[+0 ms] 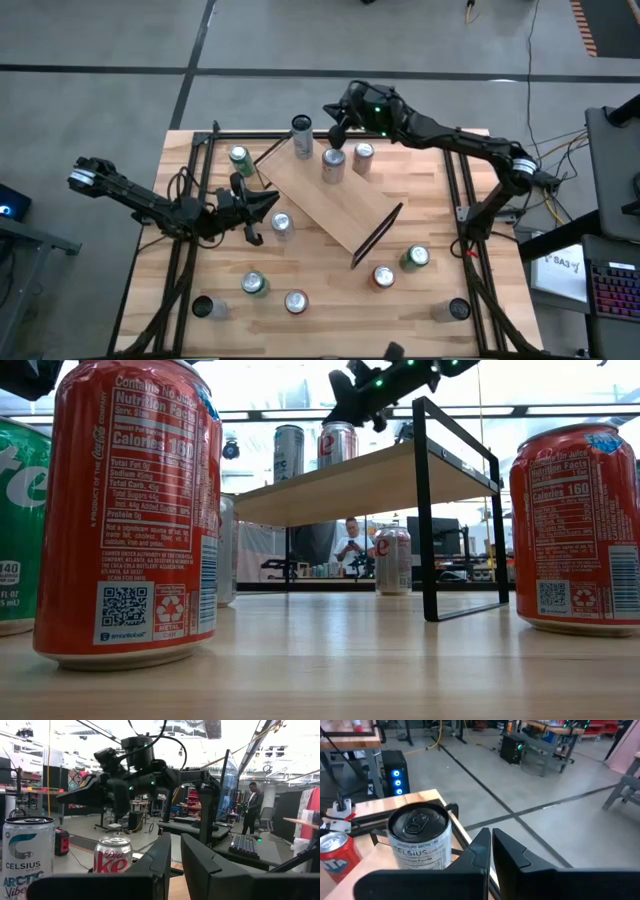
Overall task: Place canned beverage on shelf
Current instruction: Put the top blue soda can on the shelf
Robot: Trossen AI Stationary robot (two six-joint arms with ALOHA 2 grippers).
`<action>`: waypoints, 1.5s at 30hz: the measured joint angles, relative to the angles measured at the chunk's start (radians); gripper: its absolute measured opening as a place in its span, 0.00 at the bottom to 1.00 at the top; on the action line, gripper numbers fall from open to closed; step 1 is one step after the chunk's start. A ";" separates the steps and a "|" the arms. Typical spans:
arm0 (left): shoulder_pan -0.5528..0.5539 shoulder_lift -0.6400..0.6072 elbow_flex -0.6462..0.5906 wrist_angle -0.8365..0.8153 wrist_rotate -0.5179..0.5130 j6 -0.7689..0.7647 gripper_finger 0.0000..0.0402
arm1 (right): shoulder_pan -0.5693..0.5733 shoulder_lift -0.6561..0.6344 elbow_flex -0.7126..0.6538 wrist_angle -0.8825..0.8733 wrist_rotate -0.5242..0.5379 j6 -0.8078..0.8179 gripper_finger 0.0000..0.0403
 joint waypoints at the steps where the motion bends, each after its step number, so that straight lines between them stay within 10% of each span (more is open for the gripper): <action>1: 0.000 0.000 0.000 0.000 0.000 0.000 0.07 | 0.000 0.014 0.008 -0.001 -0.002 0.003 0.02; 45: 0.000 0.002 0.000 -0.008 0.001 0.011 0.07 | 0.062 0.086 0.060 0.022 -0.148 0.041 0.02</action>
